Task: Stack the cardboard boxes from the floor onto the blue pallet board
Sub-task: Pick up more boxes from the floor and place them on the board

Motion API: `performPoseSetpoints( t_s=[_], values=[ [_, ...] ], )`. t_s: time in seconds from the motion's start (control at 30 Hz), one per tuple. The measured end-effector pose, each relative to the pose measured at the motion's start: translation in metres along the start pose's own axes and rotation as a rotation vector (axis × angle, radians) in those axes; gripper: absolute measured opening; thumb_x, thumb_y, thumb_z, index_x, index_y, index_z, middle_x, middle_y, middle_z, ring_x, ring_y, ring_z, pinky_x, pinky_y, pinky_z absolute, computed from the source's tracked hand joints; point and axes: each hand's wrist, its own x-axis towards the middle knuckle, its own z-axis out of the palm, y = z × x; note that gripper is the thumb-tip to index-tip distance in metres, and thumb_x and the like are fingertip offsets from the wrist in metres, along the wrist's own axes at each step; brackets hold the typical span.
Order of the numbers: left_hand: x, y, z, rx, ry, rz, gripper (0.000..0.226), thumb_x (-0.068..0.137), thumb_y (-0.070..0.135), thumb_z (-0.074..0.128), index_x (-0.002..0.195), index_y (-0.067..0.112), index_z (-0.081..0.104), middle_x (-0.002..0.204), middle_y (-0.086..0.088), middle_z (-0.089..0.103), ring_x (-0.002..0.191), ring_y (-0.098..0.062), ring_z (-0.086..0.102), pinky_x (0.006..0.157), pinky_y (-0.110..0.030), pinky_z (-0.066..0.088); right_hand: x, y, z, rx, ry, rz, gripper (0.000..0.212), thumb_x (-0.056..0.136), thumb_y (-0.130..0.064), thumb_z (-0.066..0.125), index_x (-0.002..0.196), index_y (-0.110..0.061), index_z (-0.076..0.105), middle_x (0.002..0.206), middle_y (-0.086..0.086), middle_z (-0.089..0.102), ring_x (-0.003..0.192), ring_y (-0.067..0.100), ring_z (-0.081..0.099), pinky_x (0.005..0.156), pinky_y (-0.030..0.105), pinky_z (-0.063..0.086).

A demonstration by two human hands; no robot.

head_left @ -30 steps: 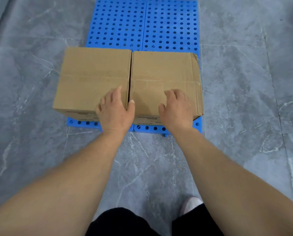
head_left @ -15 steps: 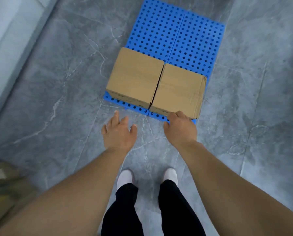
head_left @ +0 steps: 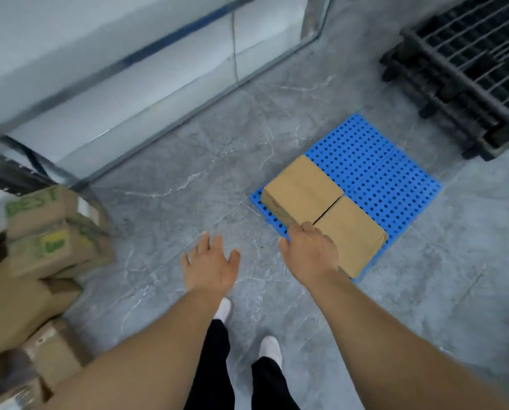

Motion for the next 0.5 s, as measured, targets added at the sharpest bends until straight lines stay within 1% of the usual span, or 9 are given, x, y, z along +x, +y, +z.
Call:
performPoseSetpoints(
  t_s=[0.07, 0.17, 0.37, 0.5],
  values=[
    [-0.020, -0.013, -0.009, -0.070, 0.031, -0.076, 0.061, 0.094, 0.051, 0.033, 0.147, 0.024, 0.019, 0.158, -0.002, 0.009, 0.143, -0.022, 0.015, 0.115, -0.044, 0.007, -0.010, -0.020, -0.009, -0.023, -0.007, -0.083, 0.046, 0.099, -0.041, 0.025, 0.119, -0.012, 0.054, 0.121, 0.010, 0.053, 0.106, 0.028, 0.053, 0.087, 0.036, 0.039],
    [-0.050, -0.034, -0.021, -0.150, 0.103, -0.186, 0.063, 0.094, 0.052, 0.033, 0.148, 0.024, 0.016, 0.158, -0.001, 0.011, 0.142, -0.022, 0.018, 0.115, -0.044, 0.009, -0.023, -0.053, -0.018, -0.058, 0.026, -0.229, 0.052, 0.098, -0.047, 0.022, 0.115, -0.013, 0.057, 0.118, 0.009, 0.056, 0.107, 0.028, 0.054, 0.086, 0.036, 0.040],
    [-0.111, -0.094, -0.036, -0.306, 0.237, -0.411, 0.065, 0.094, 0.054, 0.028, 0.149, 0.024, 0.009, 0.157, -0.001, 0.011, 0.142, -0.024, 0.018, 0.116, -0.045, 0.008, -0.056, -0.119, -0.024, -0.133, 0.070, -0.556, 0.054, 0.098, -0.050, 0.022, 0.105, -0.012, 0.060, 0.107, 0.011, 0.061, 0.099, 0.030, 0.056, 0.079, 0.036, 0.040],
    [-0.152, -0.139, -0.039, -0.411, 0.315, -0.572, 0.065, 0.094, 0.054, 0.029, 0.149, 0.025, 0.008, 0.158, 0.000, 0.010, 0.142, -0.023, 0.018, 0.115, -0.045, 0.007, -0.082, -0.171, -0.019, -0.208, 0.038, -0.732, 0.055, 0.098, -0.050, 0.022, 0.104, -0.011, 0.060, 0.105, 0.012, 0.062, 0.098, 0.030, 0.057, 0.082, 0.038, 0.041]
  ],
)
